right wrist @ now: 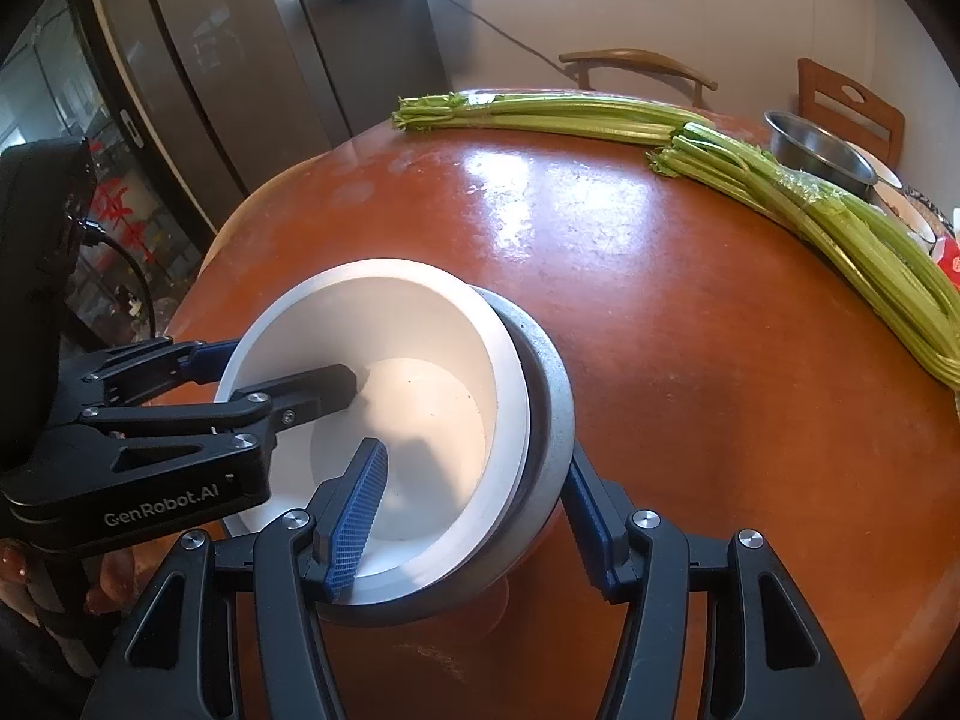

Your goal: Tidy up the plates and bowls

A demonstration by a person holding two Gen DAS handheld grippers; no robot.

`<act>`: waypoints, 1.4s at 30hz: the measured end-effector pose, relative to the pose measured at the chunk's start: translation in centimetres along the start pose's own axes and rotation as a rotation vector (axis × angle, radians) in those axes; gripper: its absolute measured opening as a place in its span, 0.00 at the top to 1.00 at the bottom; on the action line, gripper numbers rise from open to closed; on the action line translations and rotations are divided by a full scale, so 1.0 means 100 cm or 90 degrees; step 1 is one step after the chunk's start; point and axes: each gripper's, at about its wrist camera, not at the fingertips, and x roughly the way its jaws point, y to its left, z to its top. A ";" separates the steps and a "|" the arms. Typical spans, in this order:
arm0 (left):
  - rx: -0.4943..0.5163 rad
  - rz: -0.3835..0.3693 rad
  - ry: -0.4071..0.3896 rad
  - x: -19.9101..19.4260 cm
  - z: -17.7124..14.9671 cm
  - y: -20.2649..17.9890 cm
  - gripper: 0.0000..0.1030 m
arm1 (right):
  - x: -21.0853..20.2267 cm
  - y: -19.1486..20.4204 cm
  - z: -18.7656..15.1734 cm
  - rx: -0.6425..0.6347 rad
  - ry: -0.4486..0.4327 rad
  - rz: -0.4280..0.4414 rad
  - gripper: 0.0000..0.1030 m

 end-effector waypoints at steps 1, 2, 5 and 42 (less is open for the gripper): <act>0.000 0.000 -0.002 -0.002 0.000 0.000 0.46 | 0.000 0.000 0.000 -0.001 0.000 -0.002 0.41; 0.000 0.001 -0.004 -0.003 0.000 0.000 0.46 | 0.000 -0.001 0.000 0.000 -0.001 -0.004 0.41; -0.004 0.007 -0.013 -0.010 -0.001 0.002 0.46 | -0.003 -0.002 0.000 0.005 -0.005 -0.005 0.41; 0.005 0.126 -0.135 -0.103 -0.132 -0.047 0.41 | -0.097 0.043 -0.127 -0.057 -0.142 -0.053 0.33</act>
